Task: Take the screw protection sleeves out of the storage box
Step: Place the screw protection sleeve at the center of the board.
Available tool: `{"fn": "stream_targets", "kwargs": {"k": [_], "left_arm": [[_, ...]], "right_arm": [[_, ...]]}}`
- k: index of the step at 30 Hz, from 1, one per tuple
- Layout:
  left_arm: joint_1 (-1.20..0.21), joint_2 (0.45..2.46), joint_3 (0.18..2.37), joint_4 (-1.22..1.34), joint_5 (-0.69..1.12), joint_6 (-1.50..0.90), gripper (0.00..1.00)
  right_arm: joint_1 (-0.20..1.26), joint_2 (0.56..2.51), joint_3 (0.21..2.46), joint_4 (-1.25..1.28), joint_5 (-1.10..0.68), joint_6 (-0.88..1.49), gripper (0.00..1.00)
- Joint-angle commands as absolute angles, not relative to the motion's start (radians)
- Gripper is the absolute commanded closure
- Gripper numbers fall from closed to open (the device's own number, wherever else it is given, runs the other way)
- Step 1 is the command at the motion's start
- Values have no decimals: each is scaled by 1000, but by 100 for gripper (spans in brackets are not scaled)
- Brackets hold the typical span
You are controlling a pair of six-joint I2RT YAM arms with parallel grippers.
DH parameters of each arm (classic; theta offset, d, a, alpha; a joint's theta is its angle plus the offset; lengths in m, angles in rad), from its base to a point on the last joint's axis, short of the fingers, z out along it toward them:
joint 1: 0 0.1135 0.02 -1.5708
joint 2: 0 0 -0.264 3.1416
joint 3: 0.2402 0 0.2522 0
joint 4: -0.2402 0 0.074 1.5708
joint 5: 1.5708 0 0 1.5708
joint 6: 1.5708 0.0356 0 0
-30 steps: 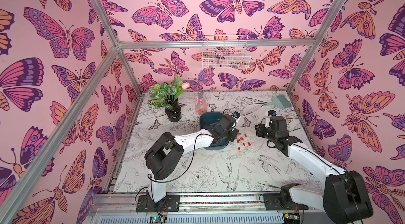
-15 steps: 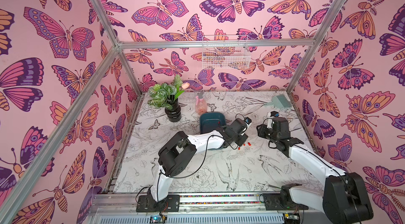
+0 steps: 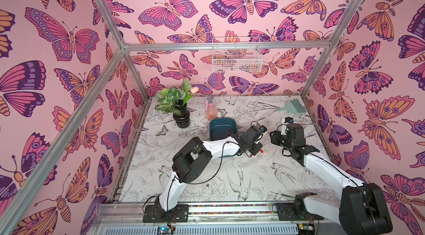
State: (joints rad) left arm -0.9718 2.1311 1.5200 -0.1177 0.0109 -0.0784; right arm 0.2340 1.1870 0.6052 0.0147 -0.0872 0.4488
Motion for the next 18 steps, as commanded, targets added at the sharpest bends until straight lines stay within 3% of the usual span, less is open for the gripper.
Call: {"fn": "stream_targets", "kwargs": {"k": [1,18], "left_arm": [[-974,2166,1551,-166,38,-72,99],[-975,2194,1579,-192,51,-79,97]], "right_arm": [[223,1173,602,21,-80,462,68],[221,1184,607,22,-87,462,68]]}}
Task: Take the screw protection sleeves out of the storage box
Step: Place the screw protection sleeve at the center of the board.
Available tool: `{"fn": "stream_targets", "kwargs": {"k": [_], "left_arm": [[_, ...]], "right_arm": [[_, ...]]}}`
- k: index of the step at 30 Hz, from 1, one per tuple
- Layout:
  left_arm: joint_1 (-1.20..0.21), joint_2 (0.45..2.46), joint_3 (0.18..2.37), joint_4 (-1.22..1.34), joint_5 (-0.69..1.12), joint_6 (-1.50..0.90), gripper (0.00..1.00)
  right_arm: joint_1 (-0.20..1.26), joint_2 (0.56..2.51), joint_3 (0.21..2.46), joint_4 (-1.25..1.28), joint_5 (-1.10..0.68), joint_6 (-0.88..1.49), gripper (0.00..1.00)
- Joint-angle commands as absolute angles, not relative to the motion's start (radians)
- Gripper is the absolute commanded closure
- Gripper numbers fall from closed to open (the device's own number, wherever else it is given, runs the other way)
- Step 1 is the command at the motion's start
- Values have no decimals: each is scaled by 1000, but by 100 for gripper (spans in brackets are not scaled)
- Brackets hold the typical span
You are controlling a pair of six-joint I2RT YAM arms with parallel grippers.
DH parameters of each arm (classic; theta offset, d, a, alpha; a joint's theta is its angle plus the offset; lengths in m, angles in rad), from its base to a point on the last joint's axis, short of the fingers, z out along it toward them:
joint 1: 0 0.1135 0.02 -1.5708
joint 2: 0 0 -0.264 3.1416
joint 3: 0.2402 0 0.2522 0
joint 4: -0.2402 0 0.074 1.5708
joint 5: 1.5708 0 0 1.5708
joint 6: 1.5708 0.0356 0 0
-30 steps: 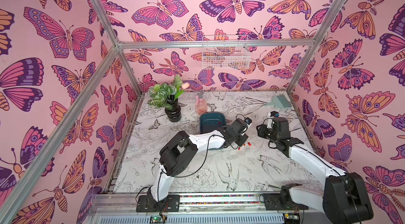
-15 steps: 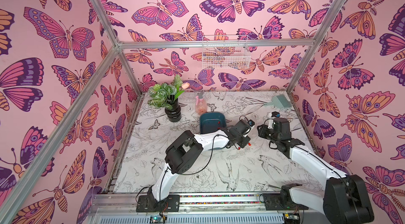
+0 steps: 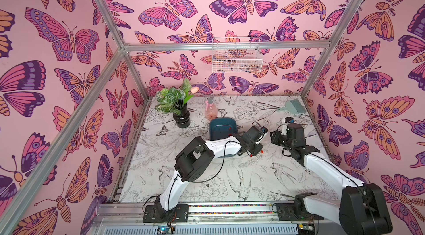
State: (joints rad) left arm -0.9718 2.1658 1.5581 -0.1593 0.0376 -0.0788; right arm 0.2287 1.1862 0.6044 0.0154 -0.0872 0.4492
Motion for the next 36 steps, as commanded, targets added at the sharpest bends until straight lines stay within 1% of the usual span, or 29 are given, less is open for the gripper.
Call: {"fn": "stream_targets", "kwargs": {"k": [1,8,13,23,30,36], "left_arm": [[-976,2196,1583,-196,51,-78,97],[-976,2207,1597,-212,45,-79,97],[-975,2212,1607,-225,28,-78,94],[-976,2213,1611,-230,21,-76,71],[-976,2187,1594,-229,-28,-72,69],[-974,2095,1519,-188,-142,-70,70]], "right_arm": [[221,1185,606,23,-87,463,68],[220,1186,606,22,-88,463,68],[220,1188,609,21,-91,462,68],[218,1192,610,21,-95,462,68],[219,1192,610,22,-96,459,68],[218,1190,608,22,-99,459,68]]}}
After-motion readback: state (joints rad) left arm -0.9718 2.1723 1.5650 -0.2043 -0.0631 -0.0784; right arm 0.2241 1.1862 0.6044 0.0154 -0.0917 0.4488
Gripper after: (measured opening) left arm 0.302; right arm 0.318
